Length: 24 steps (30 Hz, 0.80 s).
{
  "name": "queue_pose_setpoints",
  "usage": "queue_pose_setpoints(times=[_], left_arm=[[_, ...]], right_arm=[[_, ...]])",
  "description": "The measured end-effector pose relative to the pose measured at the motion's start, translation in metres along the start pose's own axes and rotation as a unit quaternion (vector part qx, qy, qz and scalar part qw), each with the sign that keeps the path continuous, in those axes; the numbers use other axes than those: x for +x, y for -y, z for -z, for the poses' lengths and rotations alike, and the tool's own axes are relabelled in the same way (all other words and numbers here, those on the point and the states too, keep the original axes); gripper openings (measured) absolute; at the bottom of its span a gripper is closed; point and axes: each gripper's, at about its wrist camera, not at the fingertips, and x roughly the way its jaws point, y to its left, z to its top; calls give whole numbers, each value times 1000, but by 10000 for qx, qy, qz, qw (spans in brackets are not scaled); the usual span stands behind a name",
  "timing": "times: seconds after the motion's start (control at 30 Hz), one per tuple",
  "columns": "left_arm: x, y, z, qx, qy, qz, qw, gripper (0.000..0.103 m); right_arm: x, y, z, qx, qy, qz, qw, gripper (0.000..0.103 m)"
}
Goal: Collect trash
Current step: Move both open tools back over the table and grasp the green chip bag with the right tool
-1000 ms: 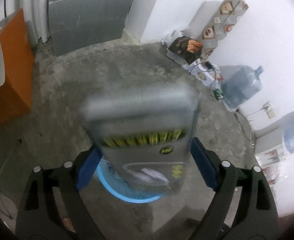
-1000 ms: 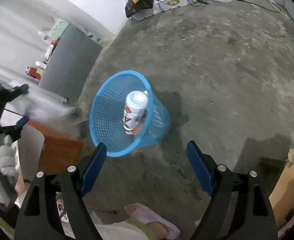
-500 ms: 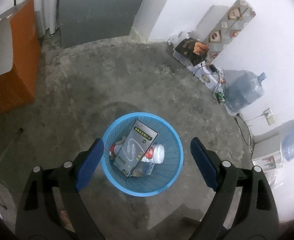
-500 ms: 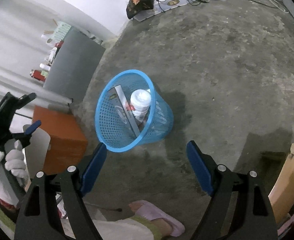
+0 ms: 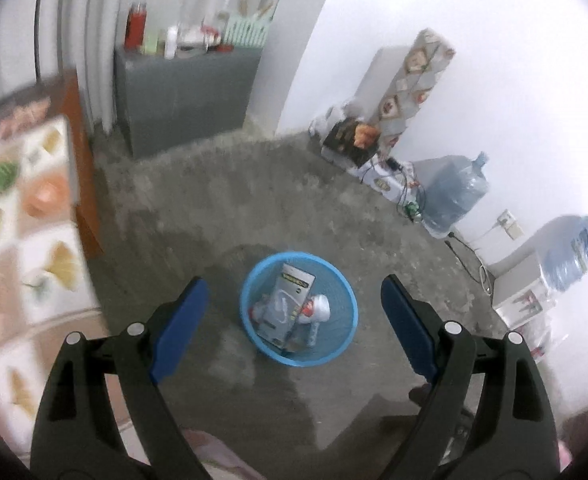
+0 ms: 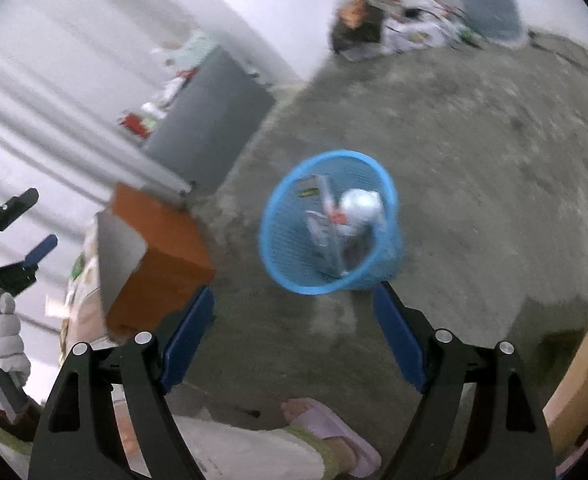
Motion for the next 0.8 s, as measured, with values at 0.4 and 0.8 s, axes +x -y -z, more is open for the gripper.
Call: queue_pose_setpoints(times=[0.4,0.8], left_arm=[[-185,-49,40,212,1090,-350,9932,84],[-331,-143,114,-790,2001,-1376,9668,84]], right_arm=[[-29,-85,17,-999,-99,-778,9919,80],[-46,-168,41,-1707,-427,-1348,9751,80]])
